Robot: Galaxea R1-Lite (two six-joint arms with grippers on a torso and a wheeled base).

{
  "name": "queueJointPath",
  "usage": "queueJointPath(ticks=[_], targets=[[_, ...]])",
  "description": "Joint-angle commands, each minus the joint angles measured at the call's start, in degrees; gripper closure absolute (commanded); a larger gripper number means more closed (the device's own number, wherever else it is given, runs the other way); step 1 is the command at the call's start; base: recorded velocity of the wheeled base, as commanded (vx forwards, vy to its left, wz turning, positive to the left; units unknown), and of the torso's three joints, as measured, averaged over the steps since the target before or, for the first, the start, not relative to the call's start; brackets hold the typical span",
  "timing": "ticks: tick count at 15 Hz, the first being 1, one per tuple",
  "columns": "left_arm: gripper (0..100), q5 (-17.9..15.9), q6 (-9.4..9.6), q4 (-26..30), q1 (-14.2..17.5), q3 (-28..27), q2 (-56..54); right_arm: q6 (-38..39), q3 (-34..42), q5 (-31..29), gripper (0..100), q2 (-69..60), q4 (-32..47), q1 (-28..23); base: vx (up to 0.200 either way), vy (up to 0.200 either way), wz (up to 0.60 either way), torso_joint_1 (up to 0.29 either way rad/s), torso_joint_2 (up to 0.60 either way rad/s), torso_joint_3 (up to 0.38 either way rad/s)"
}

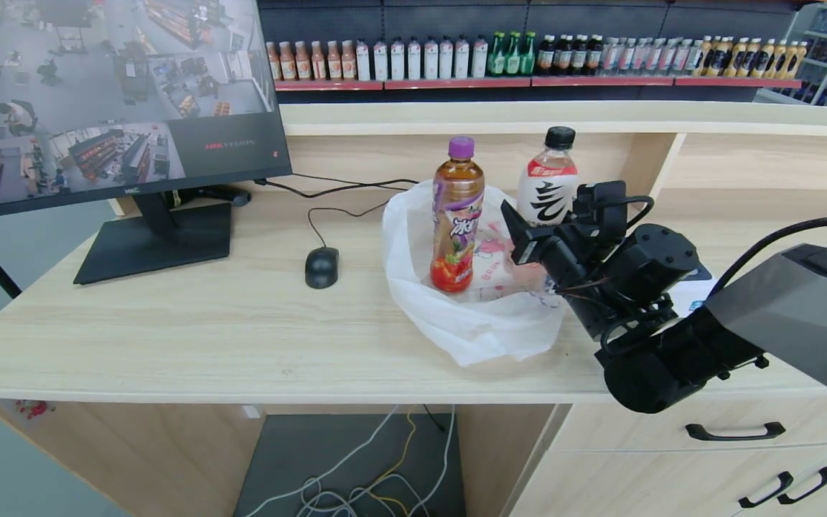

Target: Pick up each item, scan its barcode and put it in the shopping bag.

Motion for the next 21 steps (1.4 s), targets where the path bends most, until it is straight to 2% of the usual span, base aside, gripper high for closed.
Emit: queueJointPath(ticks=[1,12,21], targets=[[0,0.1,-0.01,0.0,0.0,0.0,0.0,-0.1,-0.4,0.0,100,2.1,-0.1,0.1,0.000,0.000,0.00,0.000,0.00,0.000],[0,0.0,-0.01,0.0,-0.1,0.0,0.0,0.1,1.8,-0.1,100,3.2,-0.1,0.5,0.000,0.000,0.00,0.000,0.00,0.000],[0,0.1,-0.01,0.0,-0.1,0.0,0.0,-0.1,0.7,-0.1,100,3.7,-0.1,0.5,0.000,0.000,0.00,0.000,0.00,0.000]])
